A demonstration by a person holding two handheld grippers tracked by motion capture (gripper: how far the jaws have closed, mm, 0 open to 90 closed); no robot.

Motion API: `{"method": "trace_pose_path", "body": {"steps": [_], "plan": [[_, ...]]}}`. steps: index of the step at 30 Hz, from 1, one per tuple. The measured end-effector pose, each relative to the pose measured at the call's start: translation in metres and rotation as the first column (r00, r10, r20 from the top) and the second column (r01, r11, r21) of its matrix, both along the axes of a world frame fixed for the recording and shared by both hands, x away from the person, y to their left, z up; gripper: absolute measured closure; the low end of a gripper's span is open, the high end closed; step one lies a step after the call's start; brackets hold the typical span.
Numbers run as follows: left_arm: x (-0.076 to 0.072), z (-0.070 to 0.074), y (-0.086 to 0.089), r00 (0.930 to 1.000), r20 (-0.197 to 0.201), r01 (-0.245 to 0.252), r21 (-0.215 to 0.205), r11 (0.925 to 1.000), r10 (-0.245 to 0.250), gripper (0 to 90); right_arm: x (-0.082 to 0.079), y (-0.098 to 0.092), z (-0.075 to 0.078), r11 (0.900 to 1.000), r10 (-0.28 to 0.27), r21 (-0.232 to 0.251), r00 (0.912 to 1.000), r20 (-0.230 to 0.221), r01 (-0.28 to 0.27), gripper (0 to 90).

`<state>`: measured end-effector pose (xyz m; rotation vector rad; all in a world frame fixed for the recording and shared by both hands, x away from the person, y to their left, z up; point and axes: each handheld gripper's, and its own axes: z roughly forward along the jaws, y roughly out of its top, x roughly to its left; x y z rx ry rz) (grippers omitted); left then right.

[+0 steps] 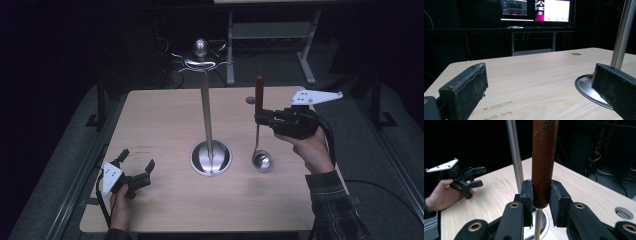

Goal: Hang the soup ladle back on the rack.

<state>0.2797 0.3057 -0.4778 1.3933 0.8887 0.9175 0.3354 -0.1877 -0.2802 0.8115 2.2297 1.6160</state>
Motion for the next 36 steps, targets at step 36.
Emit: {"method": "trace_pose_path", "body": {"steps": [36], "plan": [[0.0,0.0,0.0,1.0,-0.004,0.001,-0.003,1.0,-0.001,0.0,0.022,0.037,0.047,0.989,0.15,0.01,0.9883,0.028,-0.15,73.8]]}}
